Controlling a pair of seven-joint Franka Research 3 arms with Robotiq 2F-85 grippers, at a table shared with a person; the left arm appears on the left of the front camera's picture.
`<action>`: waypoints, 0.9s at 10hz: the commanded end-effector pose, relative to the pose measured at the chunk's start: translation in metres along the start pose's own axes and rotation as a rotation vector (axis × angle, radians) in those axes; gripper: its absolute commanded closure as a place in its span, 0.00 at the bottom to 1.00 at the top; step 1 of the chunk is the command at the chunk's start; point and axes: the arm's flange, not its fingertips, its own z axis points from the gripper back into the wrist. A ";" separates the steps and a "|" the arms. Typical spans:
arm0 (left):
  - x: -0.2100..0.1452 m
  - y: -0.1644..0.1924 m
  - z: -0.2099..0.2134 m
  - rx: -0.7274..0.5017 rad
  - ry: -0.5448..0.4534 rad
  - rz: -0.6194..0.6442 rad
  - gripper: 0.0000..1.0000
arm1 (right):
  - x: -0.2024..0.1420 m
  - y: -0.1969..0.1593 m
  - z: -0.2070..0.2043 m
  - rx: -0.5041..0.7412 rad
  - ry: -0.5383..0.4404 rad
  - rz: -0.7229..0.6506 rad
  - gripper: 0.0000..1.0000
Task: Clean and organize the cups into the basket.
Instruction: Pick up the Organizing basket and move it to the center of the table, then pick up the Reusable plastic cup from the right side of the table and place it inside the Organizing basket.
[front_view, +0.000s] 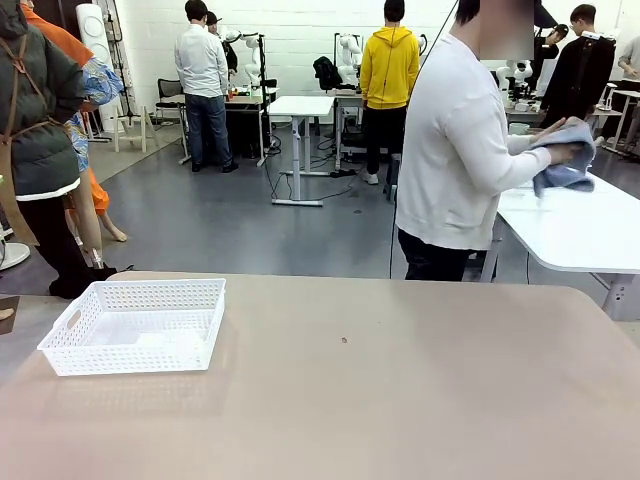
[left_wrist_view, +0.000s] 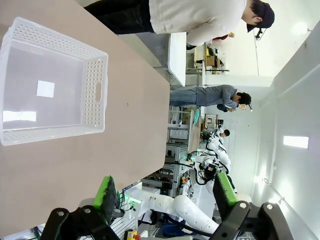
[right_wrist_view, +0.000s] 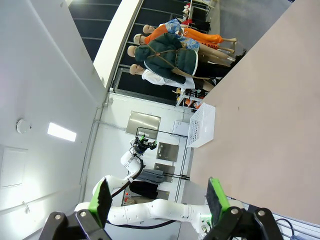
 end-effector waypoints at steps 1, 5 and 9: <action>-0.001 0.000 0.001 -0.007 0.001 0.000 0.00 | 0.003 0.001 0.001 0.021 -0.011 0.022 0.00; -0.001 0.000 0.001 -0.007 0.001 0.000 0.00 | 0.003 0.001 0.001 0.021 -0.011 0.022 0.00; -0.001 0.000 0.001 -0.007 0.001 0.000 0.00 | 0.003 0.001 0.001 0.021 -0.011 0.022 0.00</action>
